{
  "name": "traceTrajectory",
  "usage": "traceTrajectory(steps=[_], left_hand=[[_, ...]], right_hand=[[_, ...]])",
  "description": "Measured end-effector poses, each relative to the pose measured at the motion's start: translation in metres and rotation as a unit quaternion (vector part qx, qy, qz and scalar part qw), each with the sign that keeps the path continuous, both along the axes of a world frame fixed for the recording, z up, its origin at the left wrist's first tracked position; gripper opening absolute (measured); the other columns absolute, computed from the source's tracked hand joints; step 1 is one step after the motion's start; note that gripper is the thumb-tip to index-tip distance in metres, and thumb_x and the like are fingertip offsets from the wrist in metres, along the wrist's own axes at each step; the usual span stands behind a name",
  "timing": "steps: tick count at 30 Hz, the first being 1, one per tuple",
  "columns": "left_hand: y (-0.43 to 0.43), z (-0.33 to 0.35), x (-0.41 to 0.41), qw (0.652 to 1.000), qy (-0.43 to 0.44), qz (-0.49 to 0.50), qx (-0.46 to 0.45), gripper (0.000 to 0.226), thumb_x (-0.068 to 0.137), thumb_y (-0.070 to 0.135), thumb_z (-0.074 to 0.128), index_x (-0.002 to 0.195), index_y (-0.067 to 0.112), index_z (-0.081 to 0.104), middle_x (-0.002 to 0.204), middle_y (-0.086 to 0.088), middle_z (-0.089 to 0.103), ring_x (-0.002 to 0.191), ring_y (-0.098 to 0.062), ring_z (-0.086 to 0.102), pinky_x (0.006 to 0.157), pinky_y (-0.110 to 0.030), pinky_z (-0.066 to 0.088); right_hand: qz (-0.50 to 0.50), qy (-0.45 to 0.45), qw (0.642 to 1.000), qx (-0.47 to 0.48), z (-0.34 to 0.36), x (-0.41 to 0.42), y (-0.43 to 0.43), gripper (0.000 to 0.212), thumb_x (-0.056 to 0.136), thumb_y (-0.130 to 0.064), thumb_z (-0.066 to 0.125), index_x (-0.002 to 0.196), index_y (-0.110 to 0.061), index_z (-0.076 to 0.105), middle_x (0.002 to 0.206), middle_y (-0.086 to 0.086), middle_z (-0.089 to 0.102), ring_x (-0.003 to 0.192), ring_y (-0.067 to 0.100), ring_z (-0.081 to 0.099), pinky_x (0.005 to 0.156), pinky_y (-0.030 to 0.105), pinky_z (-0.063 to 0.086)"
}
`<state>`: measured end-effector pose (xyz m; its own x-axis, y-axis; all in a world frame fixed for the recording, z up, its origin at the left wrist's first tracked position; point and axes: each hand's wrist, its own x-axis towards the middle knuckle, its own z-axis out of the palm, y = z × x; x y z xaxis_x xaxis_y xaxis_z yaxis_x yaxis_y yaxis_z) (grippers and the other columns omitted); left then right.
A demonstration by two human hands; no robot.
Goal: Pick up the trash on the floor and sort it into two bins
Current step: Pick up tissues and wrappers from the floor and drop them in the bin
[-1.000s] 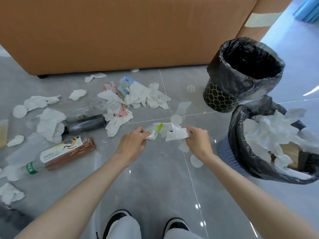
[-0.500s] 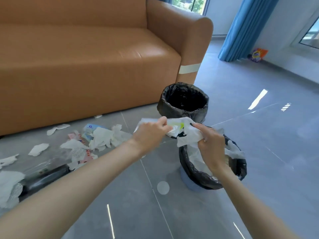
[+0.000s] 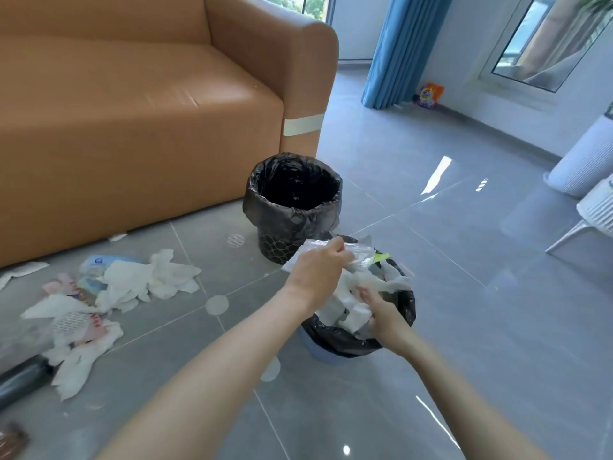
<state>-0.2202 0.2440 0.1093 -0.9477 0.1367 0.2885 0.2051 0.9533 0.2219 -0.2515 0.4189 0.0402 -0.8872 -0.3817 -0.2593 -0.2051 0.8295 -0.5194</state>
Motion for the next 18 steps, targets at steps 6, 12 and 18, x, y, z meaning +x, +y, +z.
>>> traceTrajectory(steps=[6,12,18], left_hand=[[0.001,-0.023,0.000,0.993,0.080,-0.015,0.089,0.041,0.058,-0.004,0.080,0.077,0.032,0.076,0.072,0.010,0.064,0.071,-0.020,0.056,0.066,-0.028,0.039],[0.006,-0.048,0.000,0.999,0.025,-0.039,0.029,0.050,0.043,0.003,0.090,0.071,0.042,0.074,0.081,0.012,0.065,0.072,-0.017,0.054,0.062,-0.024,0.038],[0.002,-0.066,0.008,0.989,-0.137,-0.047,-0.016,0.017,0.090,0.017,0.056,0.104,0.008,0.059,0.098,-0.009,0.051,0.089,-0.029,0.052,0.069,-0.031,0.035]], right_hand=[[-0.171,-0.040,0.961,-0.215,-0.001,0.000,0.008,0.034,0.085,0.015,0.038,0.104,-0.012,0.028,0.131,0.002,0.050,0.115,0.010,0.050,0.067,0.015,0.046],[-0.318,0.066,0.876,-0.356,0.031,-0.005,0.011,0.037,0.082,0.013,0.028,0.104,-0.010,0.045,0.109,-0.001,0.066,0.102,0.016,0.061,0.070,0.021,0.046],[-0.106,0.101,0.971,-0.187,0.029,-0.004,-0.006,0.041,0.082,0.008,0.044,0.107,-0.019,0.064,0.105,-0.006,0.066,0.094,0.014,0.062,0.082,0.020,0.048]])
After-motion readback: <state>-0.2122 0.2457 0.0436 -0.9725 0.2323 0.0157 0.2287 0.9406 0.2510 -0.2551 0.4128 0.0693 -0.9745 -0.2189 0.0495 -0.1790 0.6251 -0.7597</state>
